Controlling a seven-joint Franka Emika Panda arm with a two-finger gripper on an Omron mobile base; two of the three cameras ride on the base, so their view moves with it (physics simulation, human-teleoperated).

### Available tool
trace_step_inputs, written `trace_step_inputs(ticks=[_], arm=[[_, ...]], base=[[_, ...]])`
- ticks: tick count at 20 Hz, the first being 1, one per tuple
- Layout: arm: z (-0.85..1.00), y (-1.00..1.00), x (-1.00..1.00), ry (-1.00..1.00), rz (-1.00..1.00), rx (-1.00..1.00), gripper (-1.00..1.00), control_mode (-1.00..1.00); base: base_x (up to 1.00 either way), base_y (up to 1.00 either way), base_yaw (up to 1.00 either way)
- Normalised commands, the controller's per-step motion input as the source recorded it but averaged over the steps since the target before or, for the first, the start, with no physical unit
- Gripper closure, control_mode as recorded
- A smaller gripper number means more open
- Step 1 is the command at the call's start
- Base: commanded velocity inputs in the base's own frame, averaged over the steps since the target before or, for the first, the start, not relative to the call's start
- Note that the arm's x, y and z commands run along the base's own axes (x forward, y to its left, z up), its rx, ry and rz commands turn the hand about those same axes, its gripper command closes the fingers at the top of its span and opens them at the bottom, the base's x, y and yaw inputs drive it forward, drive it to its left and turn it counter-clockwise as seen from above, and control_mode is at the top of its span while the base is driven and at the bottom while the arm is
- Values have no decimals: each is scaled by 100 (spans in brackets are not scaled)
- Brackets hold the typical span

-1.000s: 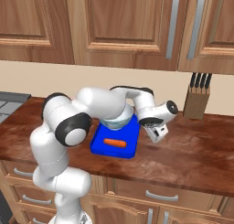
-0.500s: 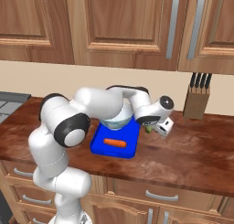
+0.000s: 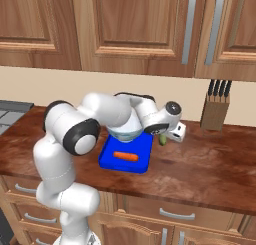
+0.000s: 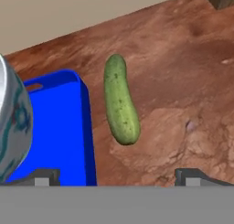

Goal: Place the two vegetables and bowl onto the tray for setting up a vegetable dip station.

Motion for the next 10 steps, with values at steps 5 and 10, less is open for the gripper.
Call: trace_step_inputs(ticks=[5,10], arm=[[0,-13,22,0,23,-9,-100,-100],[-2,-12,12,0,19,-11,-100,-100]], base=[[0,0,0],[0,0,0]])
